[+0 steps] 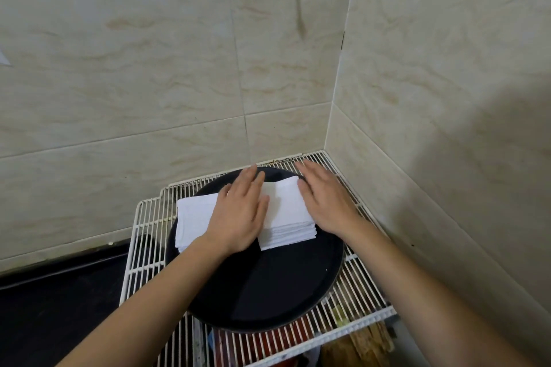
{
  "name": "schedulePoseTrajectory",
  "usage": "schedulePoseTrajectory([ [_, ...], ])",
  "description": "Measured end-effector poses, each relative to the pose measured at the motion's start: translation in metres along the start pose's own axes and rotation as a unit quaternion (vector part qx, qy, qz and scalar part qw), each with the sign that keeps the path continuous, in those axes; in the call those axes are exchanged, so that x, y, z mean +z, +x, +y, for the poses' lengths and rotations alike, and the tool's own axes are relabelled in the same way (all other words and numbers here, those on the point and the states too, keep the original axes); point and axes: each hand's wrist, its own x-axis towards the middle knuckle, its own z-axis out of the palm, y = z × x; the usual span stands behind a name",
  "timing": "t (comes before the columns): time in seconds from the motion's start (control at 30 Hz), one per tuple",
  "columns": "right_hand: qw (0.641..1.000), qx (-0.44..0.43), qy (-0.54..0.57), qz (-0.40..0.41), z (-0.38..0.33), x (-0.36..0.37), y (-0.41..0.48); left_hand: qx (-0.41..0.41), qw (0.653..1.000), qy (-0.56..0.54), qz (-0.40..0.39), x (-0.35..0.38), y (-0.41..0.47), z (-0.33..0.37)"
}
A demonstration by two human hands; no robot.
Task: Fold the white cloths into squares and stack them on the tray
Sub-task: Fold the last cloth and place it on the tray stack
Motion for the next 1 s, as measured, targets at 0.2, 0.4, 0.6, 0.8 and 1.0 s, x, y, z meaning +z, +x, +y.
schedulePoseTrajectory([
  [0.2, 0.972, 0.002, -0.16, -0.173, 0.006, 0.028, -0.013, -0.005, 0.97, 0.156, -0.187, 0.013, -0.008, -0.001],
  [0.4, 0.975, 0.005, -0.142, -0.168, 0.011, 0.028, -0.016, -0.003, 0.97, 0.162, -0.182, 0.013, -0.008, 0.001],
  [0.6, 0.985, 0.103, 0.058, -0.128, 0.006, 0.019, -0.023, -0.074, 0.997, 0.027, -0.011, -0.019, -0.017, -0.021],
  [0.8, 0.915, 0.257, 0.308, -0.042, -0.006, 0.02, -0.032, -0.353, 0.888, -0.286, 0.071, -0.037, -0.05, -0.075],
  [1.0, 0.915, 0.258, 0.306, -0.043, -0.025, 0.028, -0.041, -0.378, 0.833, -0.397, 0.072, -0.022, -0.067, -0.071],
])
